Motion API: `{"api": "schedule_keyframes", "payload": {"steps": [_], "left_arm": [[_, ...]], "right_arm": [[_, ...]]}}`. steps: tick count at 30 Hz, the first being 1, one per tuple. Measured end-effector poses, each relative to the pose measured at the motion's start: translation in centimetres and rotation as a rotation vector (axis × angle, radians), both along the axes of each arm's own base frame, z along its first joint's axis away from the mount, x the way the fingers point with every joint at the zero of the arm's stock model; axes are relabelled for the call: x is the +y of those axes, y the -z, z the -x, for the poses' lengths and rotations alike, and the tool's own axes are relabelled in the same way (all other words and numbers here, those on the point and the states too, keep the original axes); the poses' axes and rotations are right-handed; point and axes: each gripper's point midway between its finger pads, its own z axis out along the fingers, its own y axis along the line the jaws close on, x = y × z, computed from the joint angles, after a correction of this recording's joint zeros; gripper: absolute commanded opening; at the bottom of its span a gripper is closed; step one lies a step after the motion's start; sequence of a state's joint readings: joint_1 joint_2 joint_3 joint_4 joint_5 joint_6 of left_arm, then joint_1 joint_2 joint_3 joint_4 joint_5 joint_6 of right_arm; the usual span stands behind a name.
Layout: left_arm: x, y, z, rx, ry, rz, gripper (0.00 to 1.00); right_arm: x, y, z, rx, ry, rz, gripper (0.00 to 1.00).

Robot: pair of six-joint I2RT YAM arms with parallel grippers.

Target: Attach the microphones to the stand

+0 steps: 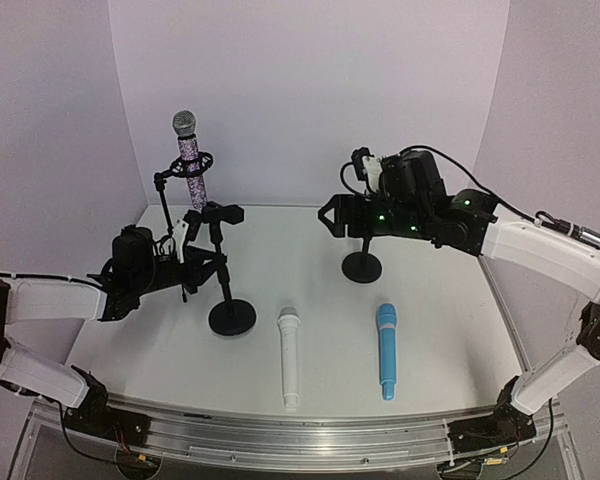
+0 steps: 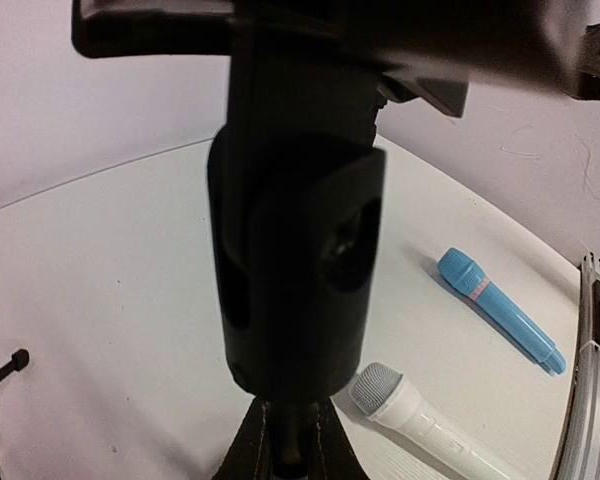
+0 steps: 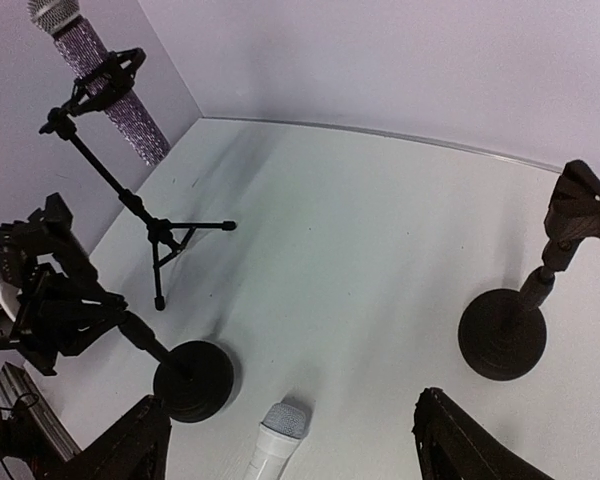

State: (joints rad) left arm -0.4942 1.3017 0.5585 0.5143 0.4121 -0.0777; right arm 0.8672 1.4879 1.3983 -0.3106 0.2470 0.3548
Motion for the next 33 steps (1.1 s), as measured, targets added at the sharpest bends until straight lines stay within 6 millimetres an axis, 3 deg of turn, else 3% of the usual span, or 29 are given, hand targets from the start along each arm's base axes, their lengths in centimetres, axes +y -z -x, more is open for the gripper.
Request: {"api": "schedule_keyframes", "payload": {"steps": [7,17,21,25,28,33], "left_arm": [[0.6,1.9,4.1,0.012,0.042,-0.004,0.00],[0.7,2.3,6.2,-0.076,0.102,0.004,0.01],[0.7,2.5,7.3,-0.118,0.140,-0.007,0.12],[0.6,2.5,7.7,-0.127,0.159,-0.008,0.36],[0.6,2.3,8.0,-0.128,0.164,-0.005,0.50],[1.0,1.4,8.6,-0.119,0.159,0.010,0.67]], "right_arm": [[2.6,4.4,1.5,0.089,0.021,0.068,0.81],[4.3,9.7,2.8,0.222,0.112,0.101,0.78],[4.8,13.6,3.2,0.305,0.175,0.175,0.78],[5.1,17.8,4.1,0.398,0.216,0.251,0.78],[5.3,20.0,4.8,0.465,0.233,0.292,0.79],[6.5,22.0,5.4,0.554,0.227,0.322,0.77]]}}
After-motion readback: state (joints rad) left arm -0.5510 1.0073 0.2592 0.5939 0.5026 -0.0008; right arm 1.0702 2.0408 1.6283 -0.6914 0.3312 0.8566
